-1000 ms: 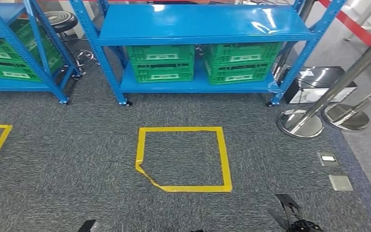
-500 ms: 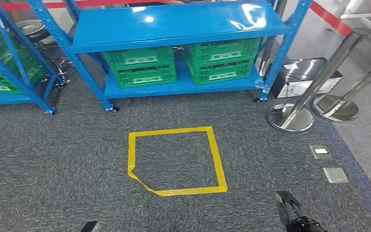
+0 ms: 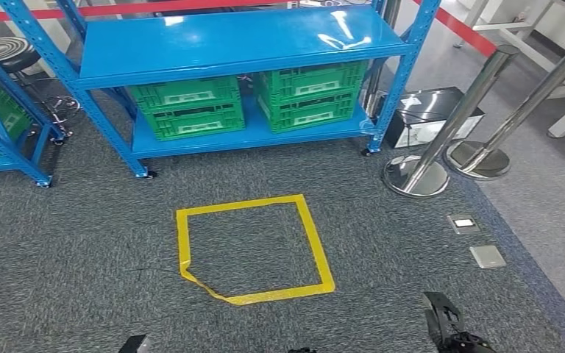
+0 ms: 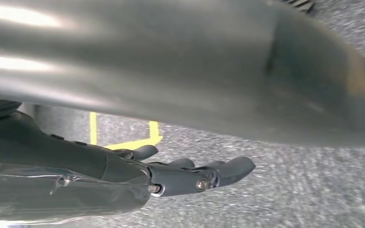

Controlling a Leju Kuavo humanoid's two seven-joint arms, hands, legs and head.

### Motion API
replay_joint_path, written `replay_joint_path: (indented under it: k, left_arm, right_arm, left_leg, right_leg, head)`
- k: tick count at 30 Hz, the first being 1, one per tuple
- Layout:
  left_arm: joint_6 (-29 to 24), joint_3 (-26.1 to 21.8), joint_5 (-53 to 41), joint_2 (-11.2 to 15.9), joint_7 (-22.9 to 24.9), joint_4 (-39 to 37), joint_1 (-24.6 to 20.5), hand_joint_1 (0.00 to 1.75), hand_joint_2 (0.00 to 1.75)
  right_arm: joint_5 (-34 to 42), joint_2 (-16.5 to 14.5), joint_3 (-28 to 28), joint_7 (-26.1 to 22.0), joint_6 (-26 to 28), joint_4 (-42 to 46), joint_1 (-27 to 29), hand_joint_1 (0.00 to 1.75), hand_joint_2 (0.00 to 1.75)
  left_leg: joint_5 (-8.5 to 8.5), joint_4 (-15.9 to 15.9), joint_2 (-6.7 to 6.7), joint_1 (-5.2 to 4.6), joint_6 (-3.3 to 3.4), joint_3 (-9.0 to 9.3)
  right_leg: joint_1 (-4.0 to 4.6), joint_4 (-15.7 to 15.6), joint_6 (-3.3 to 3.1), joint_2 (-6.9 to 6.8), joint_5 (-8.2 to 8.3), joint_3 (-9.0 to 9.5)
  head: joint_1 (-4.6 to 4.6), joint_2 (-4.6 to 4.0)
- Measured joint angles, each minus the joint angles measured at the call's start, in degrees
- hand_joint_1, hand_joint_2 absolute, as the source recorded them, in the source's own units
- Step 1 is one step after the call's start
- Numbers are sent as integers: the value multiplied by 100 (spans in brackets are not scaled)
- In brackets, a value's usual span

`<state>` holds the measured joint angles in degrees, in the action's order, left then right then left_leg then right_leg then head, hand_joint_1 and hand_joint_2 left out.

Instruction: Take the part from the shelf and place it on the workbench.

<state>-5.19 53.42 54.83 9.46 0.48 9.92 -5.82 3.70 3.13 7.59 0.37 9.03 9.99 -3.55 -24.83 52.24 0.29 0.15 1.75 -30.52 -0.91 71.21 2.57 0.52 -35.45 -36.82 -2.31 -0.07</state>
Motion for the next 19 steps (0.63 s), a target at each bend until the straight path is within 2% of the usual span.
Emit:
replay_joint_path:
  k: [1, 3, 4, 5, 7, 9, 10, 14, 16, 18, 19]
  left_arm:
    - [-10, 3, 0, -11, 15, 0, 1, 0, 175]
    - [-19, 8, -3, -25, 30, 0, 0, 0, 175]
    - [-20, 9, -5, -26, 32, 0, -2, 0, 175]
    - [-22, 9, -10, -21, 33, 0, -4, 0, 175]
    - [-23, 11, -19, -4, 38, 0, -3, 0, 175]
    - [-23, 15, -22, 7, 42, 0, -1, 0, 175]
    - [-23, 16, -23, 7, 42, 0, -1, 0, 175]
    - [-23, 19, -29, 8, 42, 0, -1, 0, 175]
    - [-26, 21, -44, 9, 44, 0, -1, 0, 175]
    - [-48, 36, -78, 7, 64, 0, -2, 0, 87]
    - [-56, 41, -90, 7, 72, 0, -2, 0, 58]
  right_arm:
    - [-21, 0, 2, 38, 14, 0, 2, 0, 0]
    - [-55, 0, 4, 121, 43, 0, 0, 0, 0]
    - [-66, 0, 5, 151, 52, 0, -6, 0, 0]
    - [-72, 0, 6, 175, 55, 0, -11, 0, 0]
    - [-79, -2, 6, 209, 51, 0, -11, 0, 0]
    - [-81, -4, 6, 228, 47, 0, -1, 0, 0]
    - [-81, -4, 6, 231, 47, 0, 2, 0, 0]
    - [-88, -3, 7, 234, 48, 0, 2, 0, 0]
    - [-97, -3, 7, 243, 51, 0, 1, 0, 87]
    - [-108, -3, 8, 257, 55, 0, 0, 0, 175]
    - [-111, -3, 8, 261, 56, 0, 0, 0, 175]
  left_leg:
    - [-13, 7, 11, 4, -10, 12]
    - [-53, 44, 16, 9, -55, 37]
    - [-77, 86, 15, 0, -86, 35]
    - [-97, 120, 13, -12, -112, 25]
    - [-123, 172, 10, -45, -67, 0]
    - [-119, 164, 11, -54, 16, 2]
    - [-110, 154, 12, -51, 30, 7]
    - [-92, 117, 13, -37, 5, 26]
    - [-85, 100, 13, -34, -19, 29]
    - [-86, 86, 13, -32, -63, 34]
    - [-86, 84, 13, -32, -76, 35]
  right_leg:
    - [-13, -141, 14, -6, 147, 59]
    - [-40, -913, 36, -35, 586, 420]
    - [-40, -1290, 27, -44, 739, 593]
    - [-43, -1527, 5, -48, 815, 697]
    - [-43, -1651, -44, -35, 821, 736]
    - [-40, -1653, -57, -24, 824, 729]
    - [-31, -1654, -61, -21, 823, 729]
    - [-4, -1650, -109, -22, 812, 733]
    - [0, -1649, -119, -23, 806, 732]
    - [1, -1647, -127, -24, 801, 731]
    - [2, -1646, -129, -24, 800, 731]
  head:
    - [-19, 0]
    - [-66, 0]
    - [-95, 0]
    - [-108, 0]
    - [-79, 0]
    - [3, 0]
    - [37, 0]
    - [113, 0]
    - [119, 0]
    - [120, 0]
    - [120, 0]
